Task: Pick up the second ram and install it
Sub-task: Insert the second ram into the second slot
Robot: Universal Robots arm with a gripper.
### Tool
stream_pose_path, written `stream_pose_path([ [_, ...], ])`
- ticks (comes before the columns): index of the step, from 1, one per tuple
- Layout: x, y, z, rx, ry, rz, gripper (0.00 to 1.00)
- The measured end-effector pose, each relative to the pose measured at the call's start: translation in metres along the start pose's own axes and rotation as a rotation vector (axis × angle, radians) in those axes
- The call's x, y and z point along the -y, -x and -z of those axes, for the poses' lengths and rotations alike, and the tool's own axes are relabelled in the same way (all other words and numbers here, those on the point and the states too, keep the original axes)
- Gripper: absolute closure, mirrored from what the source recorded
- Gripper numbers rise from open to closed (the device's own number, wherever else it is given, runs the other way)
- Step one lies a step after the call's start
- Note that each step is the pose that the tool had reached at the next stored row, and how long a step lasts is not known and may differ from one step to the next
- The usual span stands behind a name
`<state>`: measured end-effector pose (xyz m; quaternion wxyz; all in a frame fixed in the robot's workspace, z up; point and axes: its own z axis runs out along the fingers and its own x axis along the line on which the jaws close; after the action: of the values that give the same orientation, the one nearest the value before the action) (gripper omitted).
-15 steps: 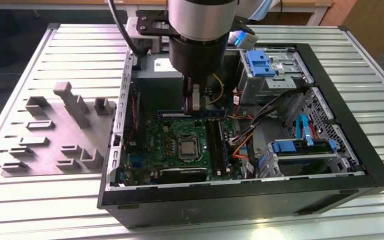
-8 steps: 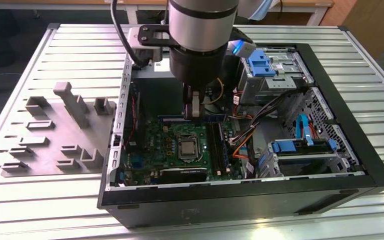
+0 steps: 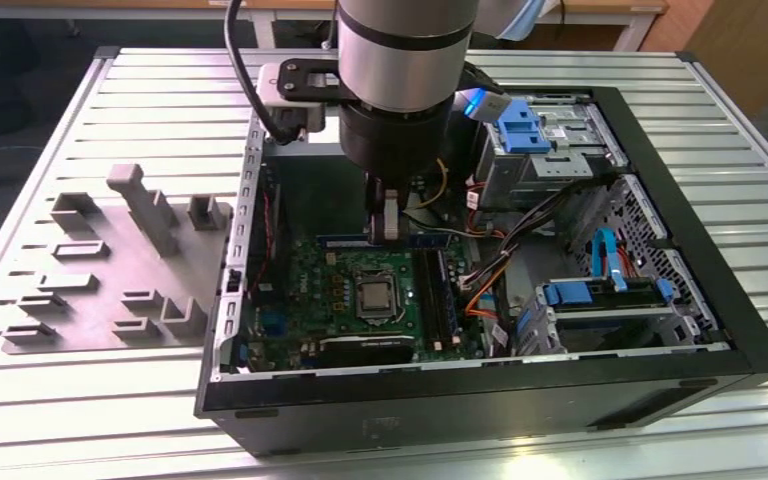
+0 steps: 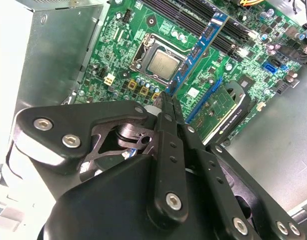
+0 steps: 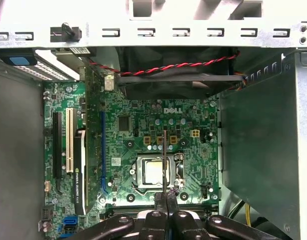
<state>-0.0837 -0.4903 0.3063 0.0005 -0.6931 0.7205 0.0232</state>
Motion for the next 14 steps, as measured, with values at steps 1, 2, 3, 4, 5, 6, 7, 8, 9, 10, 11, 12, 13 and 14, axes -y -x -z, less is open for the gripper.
stream_pose_path([
  [1, 0.0000, 0.0000, 0.0000, 0.0000, 0.0000, 0.000, 0.88],
  [2, 0.0000, 0.0000, 0.0000, 0.0000, 0.0000, 0.000, 0.88],
  [3, 0.0000, 0.0000, 0.0000, -0.0001, 0.0000, 0.000, 0.88],
  [4, 0.0000, 0.0000, 0.0000, -0.0001, 0.0000, 0.000, 0.88],
  [5, 0.0000, 0.0000, 0.0000, -0.0001, 0.0000, 0.000, 0.88],
  [6, 0.0000, 0.0000, -0.0001, -0.0001, 0.0000, 0.000, 0.88],
  [7, 0.0000, 0.0000, -0.0001, -0.0001, 0.0000, 0.000, 0.88],
  [8, 0.0000, 0.0000, -0.0001, -0.0001, 0.0000, 0.000, 0.88],
  [9, 0.0000, 0.0000, -0.0001, -0.0001, 0.0000, 0.000, 0.88],
  [10, 0.0000, 0.0000, -0.0001, -0.0001, 0.0000, -0.001, 0.88],
  [11, 0.0000, 0.0000, -0.0001, 0.0000, -0.0001, -0.004, 0.88],
  [12, 0.0000, 0.0000, -0.0002, 0.0004, -0.0004, -0.013, 0.88],
  [13, 0.0001, 0.0000, -0.0003, 0.0009, -0.0008, -0.025, 0.88],
  [14, 0.0001, 0.0000, -0.0003, 0.0014, -0.0013, -0.039, 0.88],
])
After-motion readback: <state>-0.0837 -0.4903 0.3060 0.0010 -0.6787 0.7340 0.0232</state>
